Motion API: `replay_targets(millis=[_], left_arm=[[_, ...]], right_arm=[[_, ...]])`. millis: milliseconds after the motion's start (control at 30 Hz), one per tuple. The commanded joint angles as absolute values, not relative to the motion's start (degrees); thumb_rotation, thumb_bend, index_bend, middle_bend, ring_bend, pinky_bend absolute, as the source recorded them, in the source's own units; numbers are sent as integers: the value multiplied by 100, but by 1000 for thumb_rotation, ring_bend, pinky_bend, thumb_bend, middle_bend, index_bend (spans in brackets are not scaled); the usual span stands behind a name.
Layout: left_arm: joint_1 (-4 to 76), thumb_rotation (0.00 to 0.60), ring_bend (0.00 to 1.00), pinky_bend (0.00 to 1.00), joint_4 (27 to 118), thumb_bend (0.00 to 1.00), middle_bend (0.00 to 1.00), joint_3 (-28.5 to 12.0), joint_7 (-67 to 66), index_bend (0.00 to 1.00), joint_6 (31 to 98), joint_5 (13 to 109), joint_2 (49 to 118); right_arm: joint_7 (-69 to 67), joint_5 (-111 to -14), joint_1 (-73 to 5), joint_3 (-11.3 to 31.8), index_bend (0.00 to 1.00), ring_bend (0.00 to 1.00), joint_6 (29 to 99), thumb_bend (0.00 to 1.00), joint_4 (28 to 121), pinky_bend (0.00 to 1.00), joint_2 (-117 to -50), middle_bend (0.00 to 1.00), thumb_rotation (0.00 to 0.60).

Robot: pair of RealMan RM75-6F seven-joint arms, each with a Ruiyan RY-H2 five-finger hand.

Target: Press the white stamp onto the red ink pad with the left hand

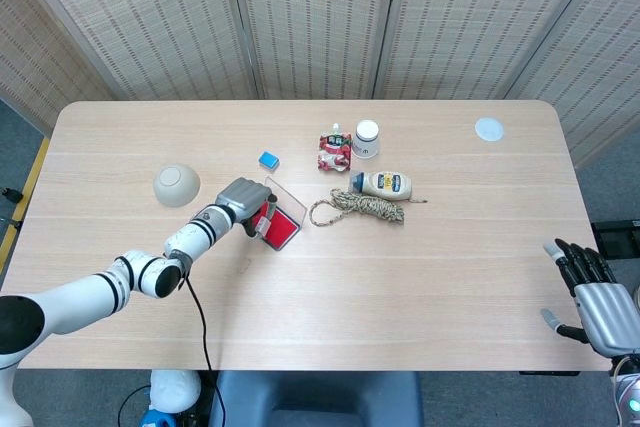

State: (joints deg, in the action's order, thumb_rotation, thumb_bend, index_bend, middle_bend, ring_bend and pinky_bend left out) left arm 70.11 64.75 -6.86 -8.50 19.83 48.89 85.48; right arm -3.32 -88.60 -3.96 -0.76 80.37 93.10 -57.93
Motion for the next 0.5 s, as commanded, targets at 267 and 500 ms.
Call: replay_targets(millis=[267,500], left_arm=[[7091,600,955,910,5712,260,1000,-881,-304,738,1556,5390,8950],[7124,600,955,910,5311,260,1000,-994,24,742,1285,5679,9141]], right_arm=[[-260,-8722,-422,-26,0,0,7962,270,9310,0,-5823,0,600],[-251,-8661,-416,1,0,0,7970,270,9308,0,-5828,0,600]])
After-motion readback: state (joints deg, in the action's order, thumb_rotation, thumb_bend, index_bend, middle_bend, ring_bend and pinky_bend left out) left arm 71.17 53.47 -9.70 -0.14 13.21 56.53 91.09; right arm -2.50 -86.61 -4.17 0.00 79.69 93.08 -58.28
